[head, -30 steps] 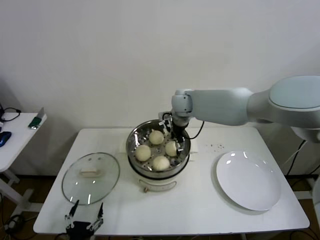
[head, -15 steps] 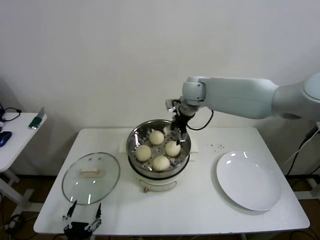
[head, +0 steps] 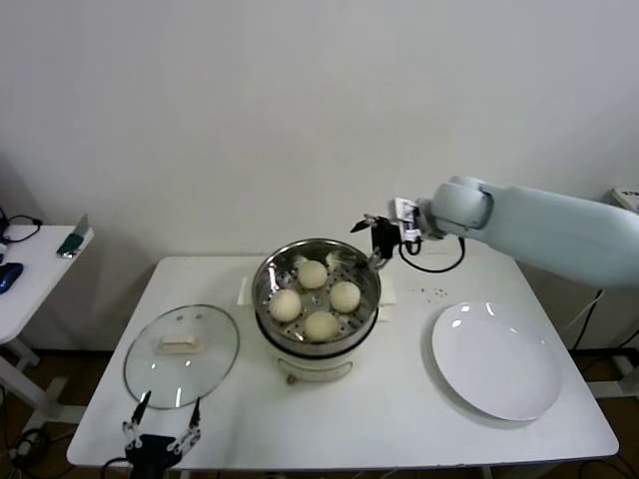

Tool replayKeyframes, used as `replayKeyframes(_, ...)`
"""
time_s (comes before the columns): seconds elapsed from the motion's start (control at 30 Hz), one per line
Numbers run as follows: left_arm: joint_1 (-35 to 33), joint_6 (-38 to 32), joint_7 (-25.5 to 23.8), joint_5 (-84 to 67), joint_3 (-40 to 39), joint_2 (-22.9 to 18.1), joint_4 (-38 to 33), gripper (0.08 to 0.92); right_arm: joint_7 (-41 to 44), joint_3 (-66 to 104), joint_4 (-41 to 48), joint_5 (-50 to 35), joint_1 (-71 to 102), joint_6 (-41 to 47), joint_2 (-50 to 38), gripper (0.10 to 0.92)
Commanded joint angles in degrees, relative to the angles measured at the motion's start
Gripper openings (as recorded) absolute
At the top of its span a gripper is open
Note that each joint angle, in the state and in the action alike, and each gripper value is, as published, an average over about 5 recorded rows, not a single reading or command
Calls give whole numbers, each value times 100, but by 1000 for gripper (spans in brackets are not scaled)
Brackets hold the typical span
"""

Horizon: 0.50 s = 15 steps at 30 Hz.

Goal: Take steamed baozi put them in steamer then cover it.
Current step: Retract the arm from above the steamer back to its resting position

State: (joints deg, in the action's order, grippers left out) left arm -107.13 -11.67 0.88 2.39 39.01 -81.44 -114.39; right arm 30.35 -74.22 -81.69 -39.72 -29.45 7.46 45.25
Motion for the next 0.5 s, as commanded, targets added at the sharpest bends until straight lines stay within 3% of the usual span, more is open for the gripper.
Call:
replayKeyframes(0.03,67,132,-15,260,111,-64,-197,823,-1528,3929,-770,459,3657,-936,-1533,823)
replayKeyframes(0.27,122,249,72,816,98,-183,-272,823,-1690,7003,-1156,758,6719,-1177,-1315,823)
replayKeyframes(0.5,325,326,190,2091,120,-404,-291,823,-1574,9049,-1377,1068,8807,-1303,-445,823)
